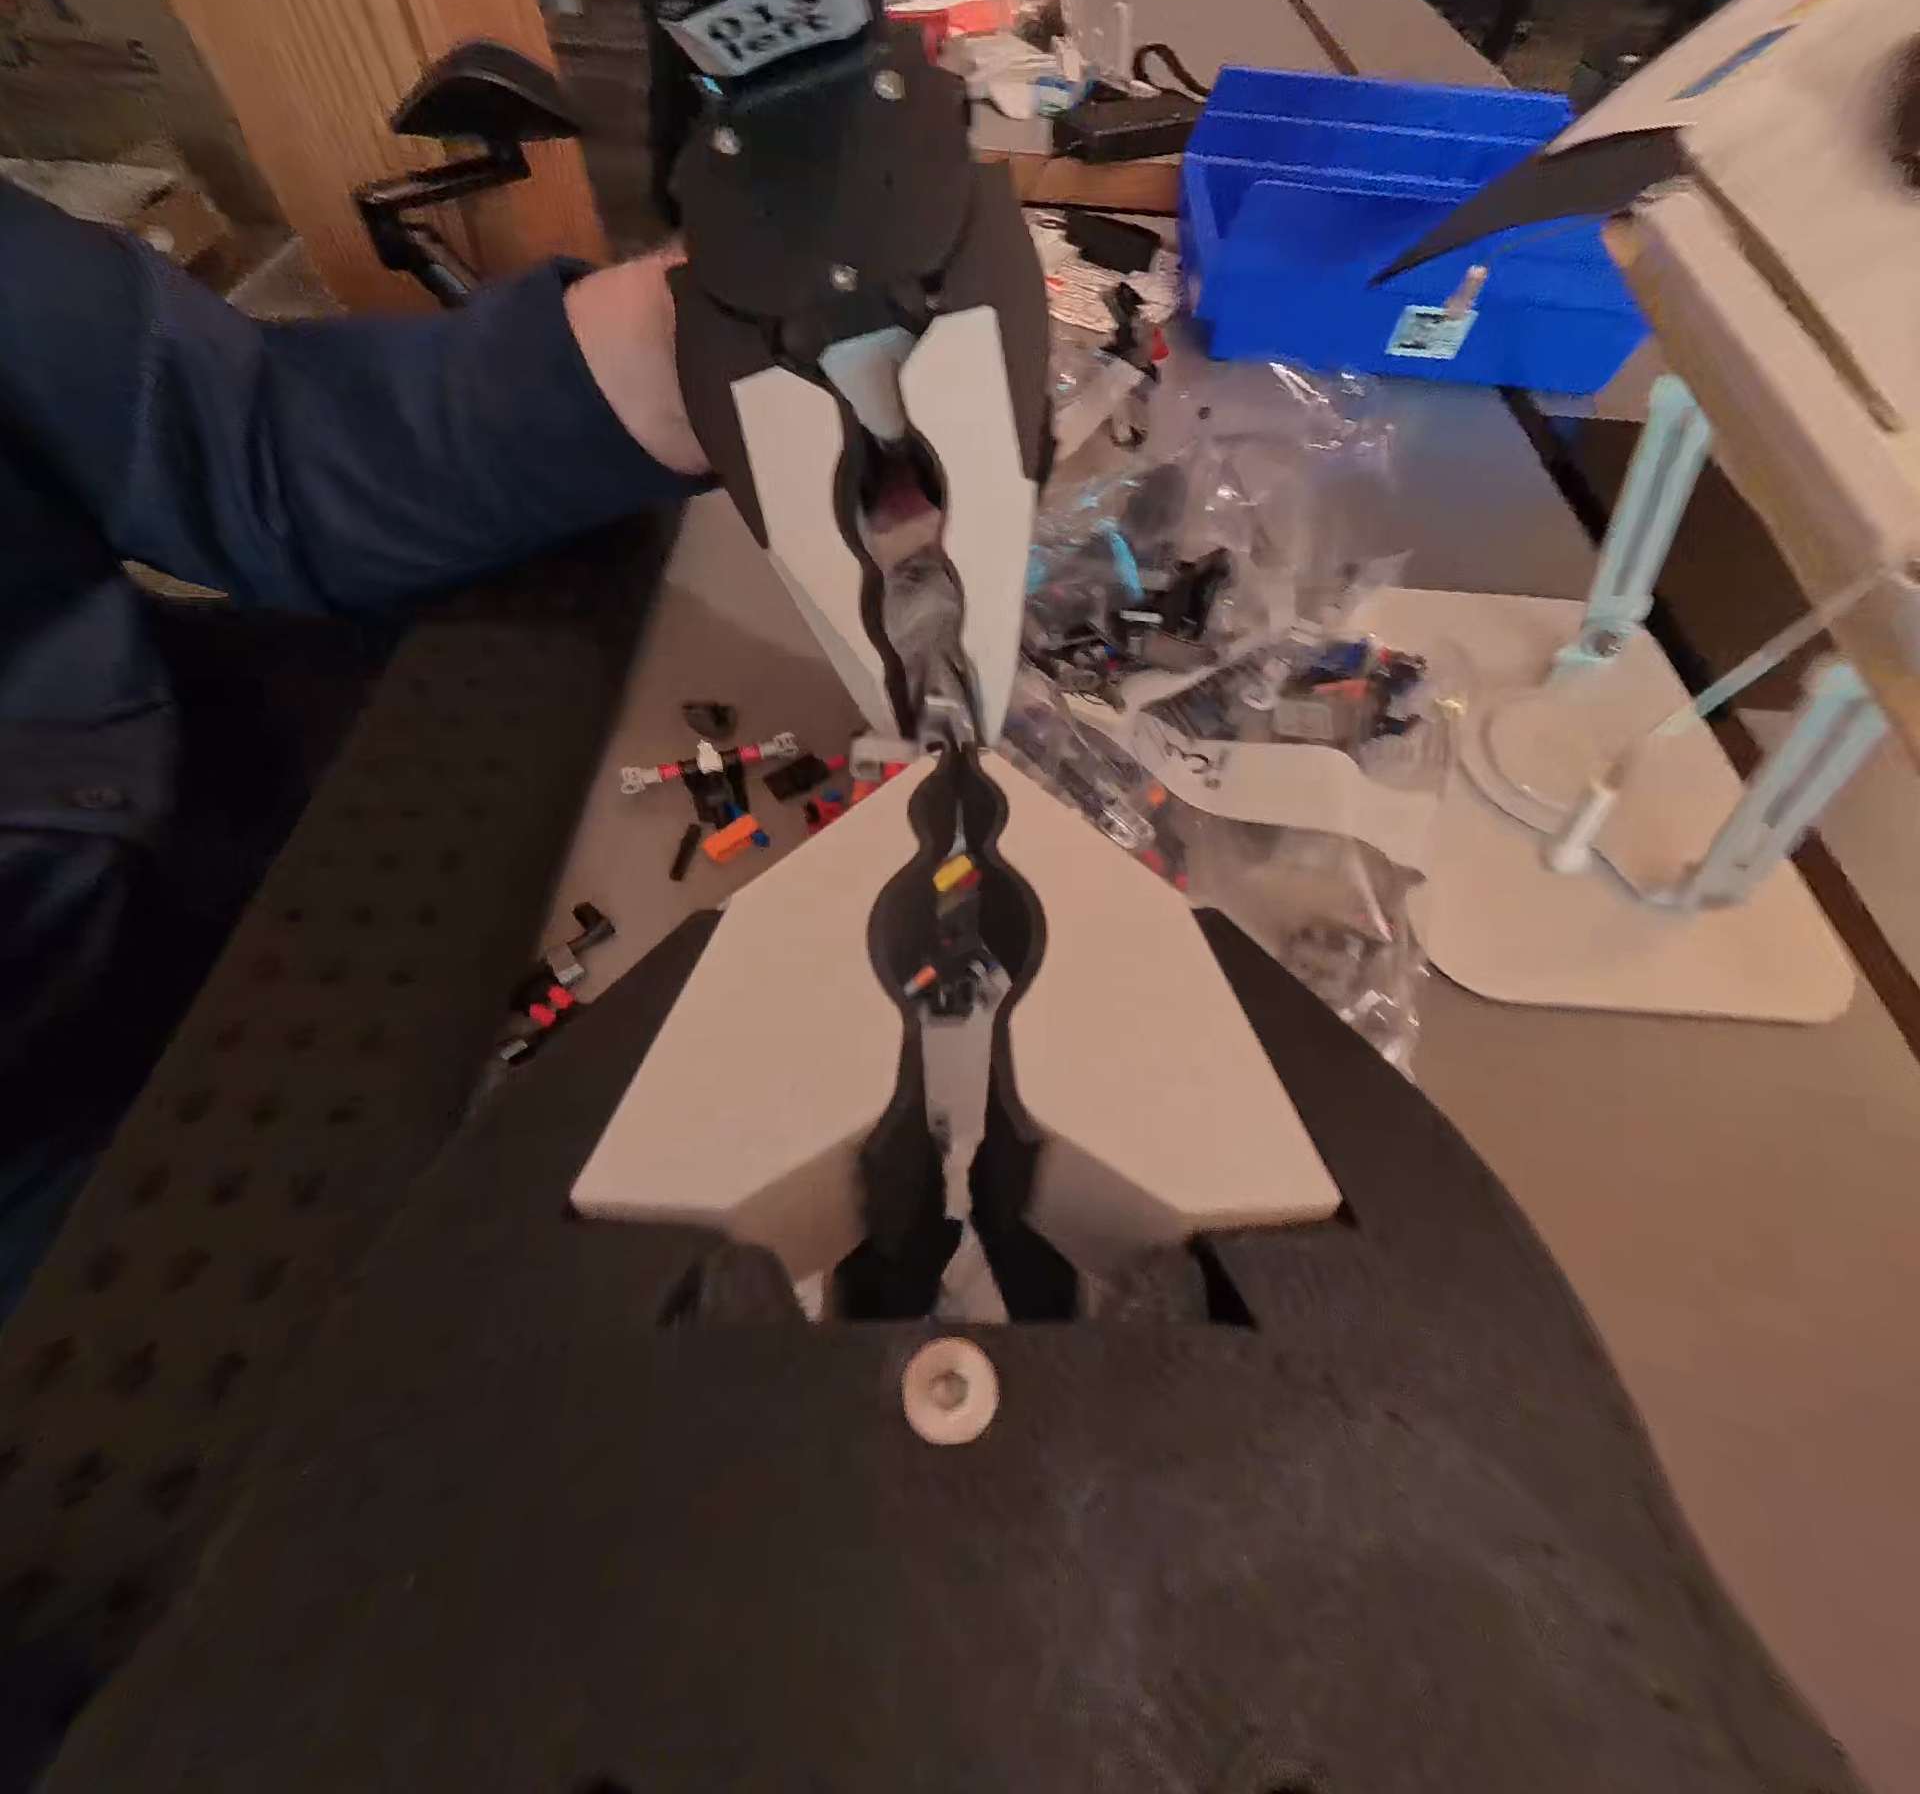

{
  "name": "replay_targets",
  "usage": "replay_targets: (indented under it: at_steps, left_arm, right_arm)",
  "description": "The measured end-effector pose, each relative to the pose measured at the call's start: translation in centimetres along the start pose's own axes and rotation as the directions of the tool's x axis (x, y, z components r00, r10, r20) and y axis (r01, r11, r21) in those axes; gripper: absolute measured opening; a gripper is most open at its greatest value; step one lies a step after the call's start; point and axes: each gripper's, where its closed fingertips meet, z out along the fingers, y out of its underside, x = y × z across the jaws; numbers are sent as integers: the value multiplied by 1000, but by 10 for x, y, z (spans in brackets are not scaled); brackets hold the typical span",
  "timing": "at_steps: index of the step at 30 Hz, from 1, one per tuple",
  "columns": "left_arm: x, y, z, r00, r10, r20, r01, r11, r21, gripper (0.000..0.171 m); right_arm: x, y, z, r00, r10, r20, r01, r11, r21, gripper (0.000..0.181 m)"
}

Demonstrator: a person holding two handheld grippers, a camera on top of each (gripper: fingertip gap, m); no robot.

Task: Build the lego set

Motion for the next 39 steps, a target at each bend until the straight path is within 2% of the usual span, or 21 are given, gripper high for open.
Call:
replay_targets:
  at_steps: [4,6,10,15,23,26,28,35,36,37,38,39]
  left_arm:
    - [-1,-9,-7,1000,11,10,-12,998,56,14]
    - [-2,-4,-4,999,30,28,-31,999,28,14]
    - [1,0,3,998,62,28,-61,998,-18,14]
    - [1,-3,2,1000,26,14,-26,1000,8,18]
    - [-1,1,2,998,43,41,-42,998,-37,17]
    - [-1,5,4,997,57,46,-54,997,-61,17]
    - [-1,2,3,995,77,60,-74,996,-51,17]
    - [5,-14,-4,994,93,54,-94,995,19,17]
    - [3,-13,-6,994,88,60,-89,996,17,16]
    - [-8,1,-12,991,80,110,-74,996,-59,16]
    - [-19,13,-26,986,54,156,-44,997,-68,15]
    - [-19,3,-42,993,-32,112,24,997,76,15]
  right_arm:
    - [3,11,15,1000,4,-17,-5,997,-71,9]
    - [3,11,19,1000,20,-8,-20,998,-63,14]
    - [0,16,27,999,42,18,-41,996,-75,2]
    - [2,15,28,999,41,5,-40,997,-71,0]
    - [3,16,34,999,45,-4,-45,997,-60,0]
    - [4,20,36,999,22,-25,-24,995,-98,0]
    - [3,21,34,999,-25,-35,21,991,-129,0]
    - [-4,13,23,999,-43,0,43,995,-91,0]
    - [-5,13,21,999,-39,6,40,996,-85,0]
    - [-2,15,18,999,-35,-5,35,995,-93,0]
    - [5,21,9,999,-27,-43,22,994,-110,0]
    - [13,19,-7,997,-3,-74,-2,998,-70,0]
